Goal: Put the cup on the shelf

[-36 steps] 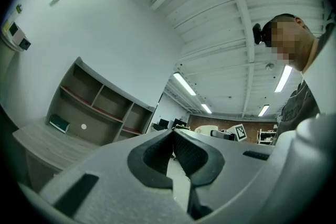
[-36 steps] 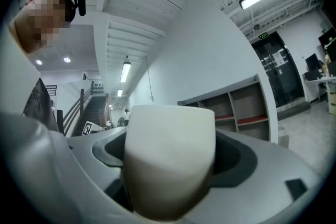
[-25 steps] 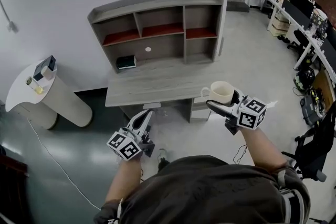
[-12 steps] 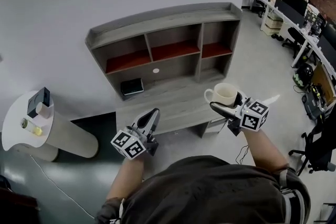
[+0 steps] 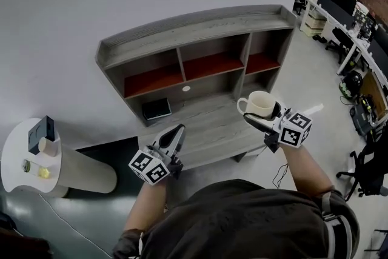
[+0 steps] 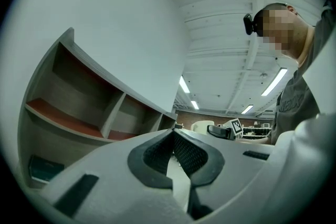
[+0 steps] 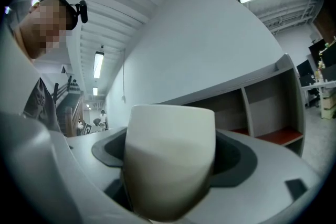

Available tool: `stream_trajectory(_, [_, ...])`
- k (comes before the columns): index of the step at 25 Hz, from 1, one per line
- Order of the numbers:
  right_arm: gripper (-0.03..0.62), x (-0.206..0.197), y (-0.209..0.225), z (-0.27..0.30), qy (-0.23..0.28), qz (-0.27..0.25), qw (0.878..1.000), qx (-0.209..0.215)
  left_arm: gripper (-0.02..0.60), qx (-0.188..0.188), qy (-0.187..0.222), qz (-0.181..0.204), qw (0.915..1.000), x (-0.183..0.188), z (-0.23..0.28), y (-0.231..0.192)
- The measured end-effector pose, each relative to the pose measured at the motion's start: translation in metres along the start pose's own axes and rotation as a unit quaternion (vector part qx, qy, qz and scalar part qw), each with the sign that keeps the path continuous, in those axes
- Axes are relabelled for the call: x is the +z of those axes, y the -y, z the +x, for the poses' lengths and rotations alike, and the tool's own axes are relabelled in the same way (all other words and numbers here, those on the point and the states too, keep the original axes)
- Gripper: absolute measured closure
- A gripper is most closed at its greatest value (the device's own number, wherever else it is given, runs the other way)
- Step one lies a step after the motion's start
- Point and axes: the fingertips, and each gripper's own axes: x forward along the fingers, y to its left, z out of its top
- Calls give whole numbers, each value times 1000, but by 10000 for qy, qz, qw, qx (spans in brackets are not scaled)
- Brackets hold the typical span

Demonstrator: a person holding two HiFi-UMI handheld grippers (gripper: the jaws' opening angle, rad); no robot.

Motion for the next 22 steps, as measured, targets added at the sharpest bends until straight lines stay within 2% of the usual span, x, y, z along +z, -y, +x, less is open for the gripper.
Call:
stream_trajectory(4, [152,2,23,19,-23,32,10000,77,584,8,-69,41,10000,0,18,-18])
stream_trajectory(10, [152,8,77,30,9,121,9993,360,584,252,-121,116,9995,-10,66,-31])
stream_trajectory(17, [152,26,172,28,-10,44,9970,769,584,737,6,119,9972,-24,147,-39])
stream_trajectory(22, [152,32,238,28,18,-12,9981,615,584,919,-21,70,9957,-31,191,-48])
